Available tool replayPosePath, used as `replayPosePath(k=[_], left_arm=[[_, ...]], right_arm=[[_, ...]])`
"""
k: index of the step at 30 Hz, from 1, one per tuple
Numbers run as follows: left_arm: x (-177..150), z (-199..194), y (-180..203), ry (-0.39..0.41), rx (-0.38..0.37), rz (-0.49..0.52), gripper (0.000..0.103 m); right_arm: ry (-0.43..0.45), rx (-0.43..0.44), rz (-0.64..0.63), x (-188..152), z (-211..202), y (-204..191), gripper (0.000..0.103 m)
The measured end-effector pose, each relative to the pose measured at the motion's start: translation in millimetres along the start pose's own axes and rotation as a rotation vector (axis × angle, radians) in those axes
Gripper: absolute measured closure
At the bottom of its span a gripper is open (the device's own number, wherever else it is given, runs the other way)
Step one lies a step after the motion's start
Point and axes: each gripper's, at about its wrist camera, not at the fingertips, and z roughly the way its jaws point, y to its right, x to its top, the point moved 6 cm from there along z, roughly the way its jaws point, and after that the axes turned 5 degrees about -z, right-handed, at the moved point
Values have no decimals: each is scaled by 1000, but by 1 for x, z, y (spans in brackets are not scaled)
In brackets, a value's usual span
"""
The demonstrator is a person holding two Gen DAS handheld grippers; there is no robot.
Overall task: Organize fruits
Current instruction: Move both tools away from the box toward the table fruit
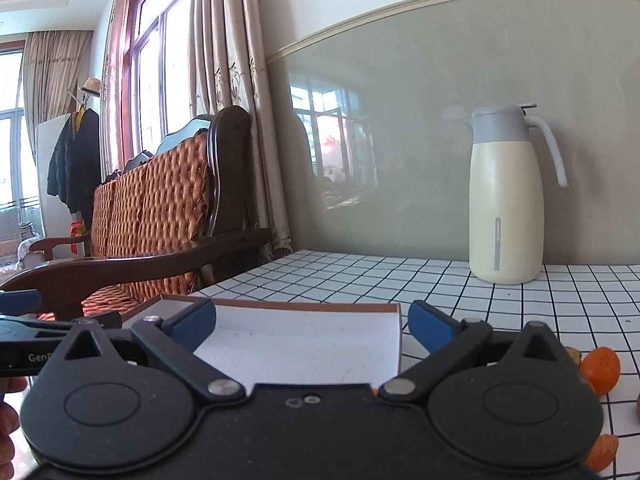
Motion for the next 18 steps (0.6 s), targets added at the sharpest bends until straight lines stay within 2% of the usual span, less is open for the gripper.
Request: replayPosePath(k=[10, 18], left_arm=[[-1, -15, 26, 1, -39, 38, 0], [2, -34, 56, 8, -117, 28, 0]], right_arm=[[-22, -22, -8, -4, -24, 19, 6], [-19, -84, 9, -4, -49, 49, 6]])
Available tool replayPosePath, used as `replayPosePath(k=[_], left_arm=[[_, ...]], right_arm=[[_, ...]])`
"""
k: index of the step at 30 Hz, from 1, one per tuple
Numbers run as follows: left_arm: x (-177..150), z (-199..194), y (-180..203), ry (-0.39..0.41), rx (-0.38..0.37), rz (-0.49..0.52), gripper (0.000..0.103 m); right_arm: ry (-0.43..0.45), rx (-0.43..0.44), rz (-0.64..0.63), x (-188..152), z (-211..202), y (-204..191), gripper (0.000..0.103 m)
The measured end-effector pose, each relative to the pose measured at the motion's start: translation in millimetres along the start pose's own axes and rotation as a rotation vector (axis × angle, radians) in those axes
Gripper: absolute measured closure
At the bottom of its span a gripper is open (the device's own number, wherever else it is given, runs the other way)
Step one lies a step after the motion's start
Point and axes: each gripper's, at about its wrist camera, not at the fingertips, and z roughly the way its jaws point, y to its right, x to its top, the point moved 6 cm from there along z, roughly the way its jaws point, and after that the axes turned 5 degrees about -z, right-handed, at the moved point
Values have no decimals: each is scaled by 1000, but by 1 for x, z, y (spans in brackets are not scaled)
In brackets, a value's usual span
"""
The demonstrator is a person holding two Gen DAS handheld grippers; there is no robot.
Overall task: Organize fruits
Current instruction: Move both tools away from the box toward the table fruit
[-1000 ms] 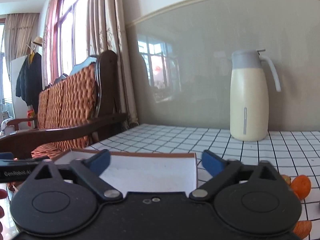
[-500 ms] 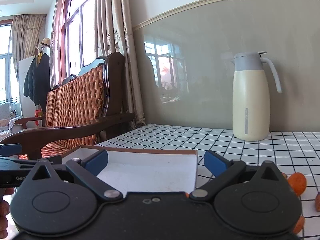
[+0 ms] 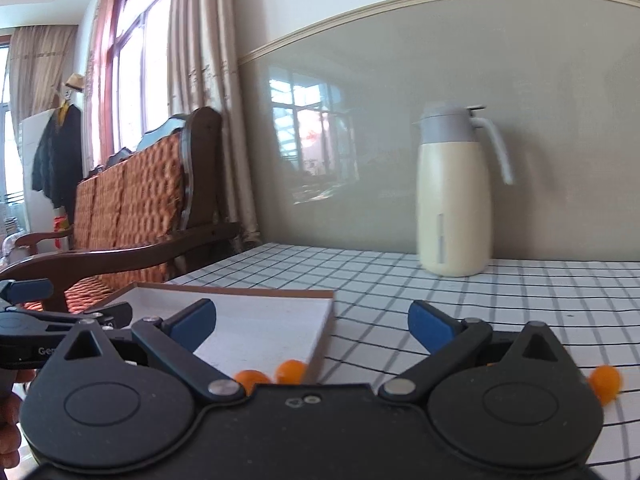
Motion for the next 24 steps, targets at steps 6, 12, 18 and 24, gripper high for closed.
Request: replayPosePath(k=[6, 12, 18, 24], left_arm=[[1, -10, 30, 1, -62, 10, 0], [-1, -21, 59, -8, -121, 7, 0], [-2, -28, 83, -17, -175, -4, 0], [-7, -37, 113, -28, -242, 12, 0]], right_arm=[[-15, -56, 46, -2, -14, 33, 6], [-44, -127, 56, -8, -27, 60, 6], [-73, -179, 52, -16, -40, 80, 6], [-79, -230, 52, -22, -56, 100, 6]])
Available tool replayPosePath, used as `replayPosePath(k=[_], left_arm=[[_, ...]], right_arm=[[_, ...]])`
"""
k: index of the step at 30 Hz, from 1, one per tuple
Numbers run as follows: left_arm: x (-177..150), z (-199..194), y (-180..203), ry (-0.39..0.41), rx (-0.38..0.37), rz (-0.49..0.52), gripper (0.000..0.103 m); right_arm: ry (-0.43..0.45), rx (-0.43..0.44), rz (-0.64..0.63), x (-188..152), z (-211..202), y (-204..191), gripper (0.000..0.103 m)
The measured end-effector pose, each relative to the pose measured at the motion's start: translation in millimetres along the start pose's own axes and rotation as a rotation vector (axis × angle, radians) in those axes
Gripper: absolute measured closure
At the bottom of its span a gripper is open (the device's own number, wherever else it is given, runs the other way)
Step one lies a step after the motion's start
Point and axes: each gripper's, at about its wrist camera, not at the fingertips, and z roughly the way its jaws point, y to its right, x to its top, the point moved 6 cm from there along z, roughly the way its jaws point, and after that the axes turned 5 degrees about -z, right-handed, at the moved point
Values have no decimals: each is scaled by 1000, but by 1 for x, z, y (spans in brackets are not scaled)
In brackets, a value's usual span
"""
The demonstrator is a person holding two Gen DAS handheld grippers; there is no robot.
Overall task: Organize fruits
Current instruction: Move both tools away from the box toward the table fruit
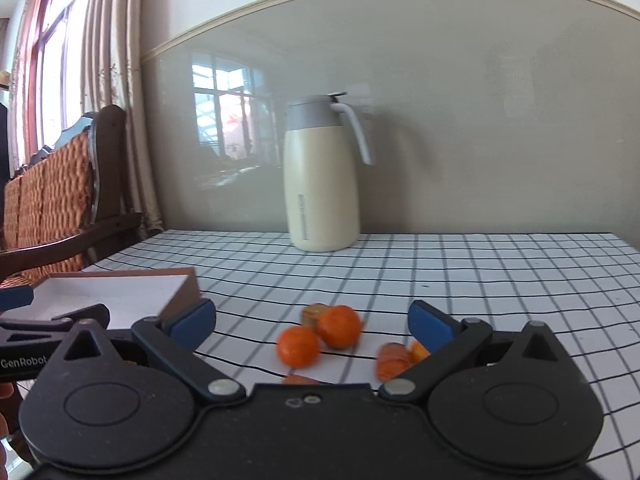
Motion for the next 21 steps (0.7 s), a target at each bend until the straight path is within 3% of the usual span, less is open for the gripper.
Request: replayPosePath(k=[21], left_arm=[[-26, 3, 104, -62, -180, 94, 0]], right_arm=[[-70, -107, 52, -25, -13, 62, 13]])
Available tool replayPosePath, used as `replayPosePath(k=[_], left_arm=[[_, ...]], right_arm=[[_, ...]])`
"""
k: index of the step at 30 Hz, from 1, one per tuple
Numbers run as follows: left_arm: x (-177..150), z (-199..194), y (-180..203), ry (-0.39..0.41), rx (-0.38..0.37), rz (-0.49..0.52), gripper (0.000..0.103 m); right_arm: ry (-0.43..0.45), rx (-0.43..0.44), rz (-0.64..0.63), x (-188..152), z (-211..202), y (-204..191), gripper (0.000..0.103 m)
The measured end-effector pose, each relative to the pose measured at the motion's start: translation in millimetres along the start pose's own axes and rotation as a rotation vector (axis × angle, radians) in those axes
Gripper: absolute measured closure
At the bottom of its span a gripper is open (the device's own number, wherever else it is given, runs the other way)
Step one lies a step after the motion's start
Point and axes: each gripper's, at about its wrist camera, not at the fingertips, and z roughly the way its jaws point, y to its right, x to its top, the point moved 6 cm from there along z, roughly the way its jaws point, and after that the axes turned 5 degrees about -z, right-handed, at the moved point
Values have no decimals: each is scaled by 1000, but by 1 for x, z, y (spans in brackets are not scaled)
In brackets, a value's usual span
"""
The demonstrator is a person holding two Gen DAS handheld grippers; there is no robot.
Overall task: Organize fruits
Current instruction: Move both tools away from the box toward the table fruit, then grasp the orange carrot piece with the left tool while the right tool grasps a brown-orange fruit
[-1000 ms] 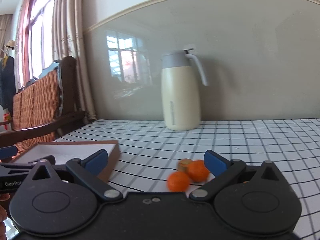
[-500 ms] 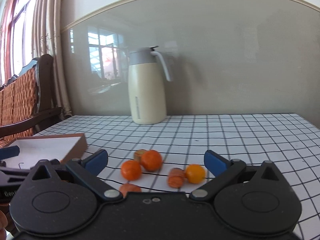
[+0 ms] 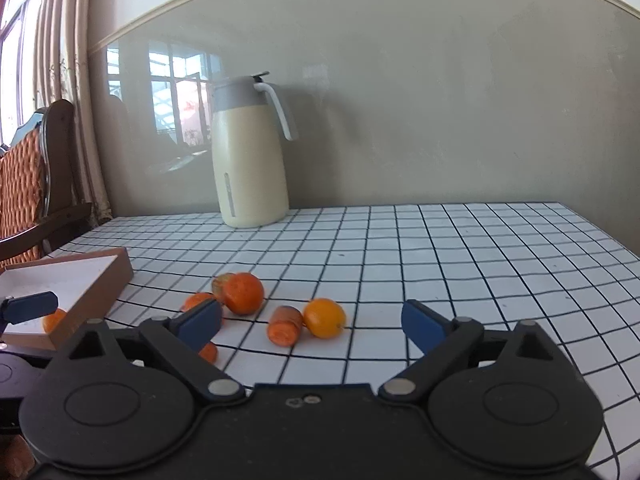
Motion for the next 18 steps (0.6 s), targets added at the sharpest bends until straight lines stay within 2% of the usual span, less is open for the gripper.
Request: replayPosePath(k=[15, 18], left_arm=[[-11, 19, 28, -65, -22, -10, 0], [-12, 22, 32, -69, -23, -7, 9]], right_arm=[[-29, -26, 23, -7, 4, 19, 17], [-37, -26, 25, -8, 7, 20, 20]])
